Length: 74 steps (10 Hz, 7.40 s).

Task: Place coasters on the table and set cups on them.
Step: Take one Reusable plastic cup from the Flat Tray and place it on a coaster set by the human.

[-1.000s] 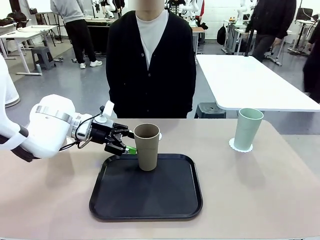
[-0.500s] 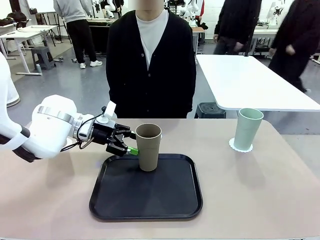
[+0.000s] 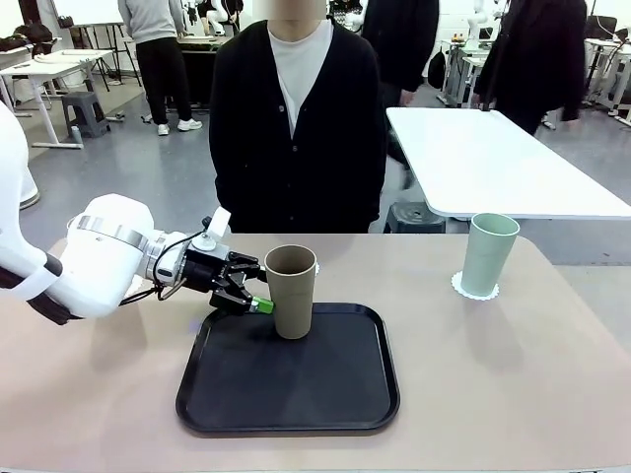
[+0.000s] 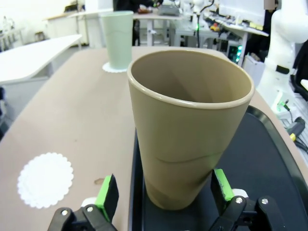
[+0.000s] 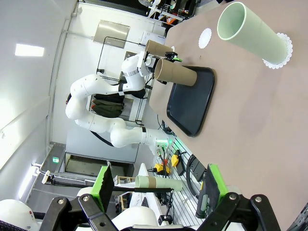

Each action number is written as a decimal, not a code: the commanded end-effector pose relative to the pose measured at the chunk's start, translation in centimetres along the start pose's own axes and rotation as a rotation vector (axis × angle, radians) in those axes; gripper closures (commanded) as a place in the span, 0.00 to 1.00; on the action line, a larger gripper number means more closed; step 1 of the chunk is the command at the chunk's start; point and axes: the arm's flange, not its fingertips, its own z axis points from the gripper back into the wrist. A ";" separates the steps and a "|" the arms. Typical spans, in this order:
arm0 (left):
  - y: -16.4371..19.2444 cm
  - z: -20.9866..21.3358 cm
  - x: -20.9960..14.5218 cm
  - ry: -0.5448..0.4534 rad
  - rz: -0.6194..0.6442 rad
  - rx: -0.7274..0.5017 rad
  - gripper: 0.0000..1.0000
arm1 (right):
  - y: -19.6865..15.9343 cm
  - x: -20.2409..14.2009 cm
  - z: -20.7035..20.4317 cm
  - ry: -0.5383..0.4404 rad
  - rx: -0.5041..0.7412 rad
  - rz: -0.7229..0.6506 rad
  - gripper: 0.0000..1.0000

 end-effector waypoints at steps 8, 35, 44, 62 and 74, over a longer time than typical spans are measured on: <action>0.2 -3.1 -0.2 -0.073 -0.002 -0.098 0.00 | 0.0 -0.1 0.1 -0.003 0.003 -0.005 0.00; -3.5 5.3 16.4 -0.194 0.006 -0.058 0.82 | 0.0 -0.1 0.1 -0.003 0.003 -0.005 0.00; 7.2 4.3 15.3 -0.215 0.003 -0.068 0.13 | 0.0 -0.1 0.1 -0.003 0.003 -0.005 0.00; 18.3 -1.0 9.2 -0.213 0.014 -0.153 0.13 | 0.0 -0.1 0.1 -0.003 0.003 -0.005 0.00; 22.0 -1.5 4.8 -0.209 -0.033 -0.302 0.13 | 0.0 -0.1 0.1 -0.003 0.003 -0.005 0.00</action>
